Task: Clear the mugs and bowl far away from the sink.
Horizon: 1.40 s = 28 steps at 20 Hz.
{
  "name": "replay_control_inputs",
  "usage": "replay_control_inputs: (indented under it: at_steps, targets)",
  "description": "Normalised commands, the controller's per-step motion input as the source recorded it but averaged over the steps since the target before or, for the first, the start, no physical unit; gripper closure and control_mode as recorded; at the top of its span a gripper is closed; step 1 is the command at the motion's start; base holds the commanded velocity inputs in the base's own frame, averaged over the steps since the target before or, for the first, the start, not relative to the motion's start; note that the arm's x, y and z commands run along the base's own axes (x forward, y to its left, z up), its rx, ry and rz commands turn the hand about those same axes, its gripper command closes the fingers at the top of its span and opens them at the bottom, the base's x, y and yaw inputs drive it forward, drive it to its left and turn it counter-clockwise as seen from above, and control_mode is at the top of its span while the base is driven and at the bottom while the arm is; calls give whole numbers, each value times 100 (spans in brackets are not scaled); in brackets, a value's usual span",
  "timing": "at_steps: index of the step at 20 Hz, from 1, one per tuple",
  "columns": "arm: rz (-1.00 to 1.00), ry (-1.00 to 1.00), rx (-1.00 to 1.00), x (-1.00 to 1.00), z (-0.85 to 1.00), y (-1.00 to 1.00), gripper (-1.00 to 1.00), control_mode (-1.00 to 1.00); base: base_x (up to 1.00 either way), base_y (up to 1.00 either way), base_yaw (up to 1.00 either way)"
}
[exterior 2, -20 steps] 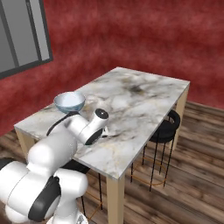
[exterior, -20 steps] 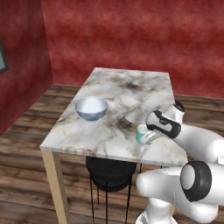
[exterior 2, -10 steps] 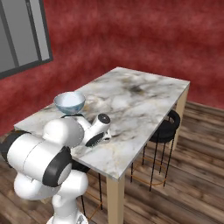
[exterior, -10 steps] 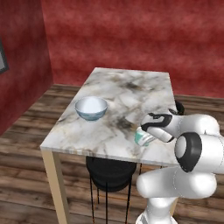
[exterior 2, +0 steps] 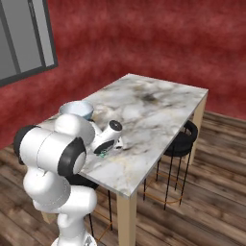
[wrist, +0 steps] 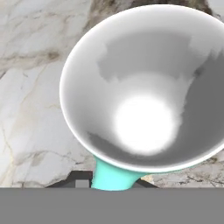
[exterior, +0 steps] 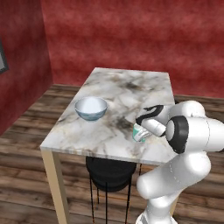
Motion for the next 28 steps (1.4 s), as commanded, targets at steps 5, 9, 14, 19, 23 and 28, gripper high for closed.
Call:
replay_control_inputs:
  at_steps: [5,9,14,19,23,28]
  targets:
    - [0,0,0,12,-33,-3,-100,-100,0,0,0]
    - [0,0,0,1,-30,-14,-100,-100,0,0,0]
    - [0,0,0,0,-22,-13,-100,-100,0,0,0]
    - [0,1,0,0,-45,-15,-100,-100,0,0,0]
    - [0,1,-3,0,-47,-18,-100,-100,0,0,0]
    - [-3,4,-8,0,-53,-18,-100,-100,0,0,0]
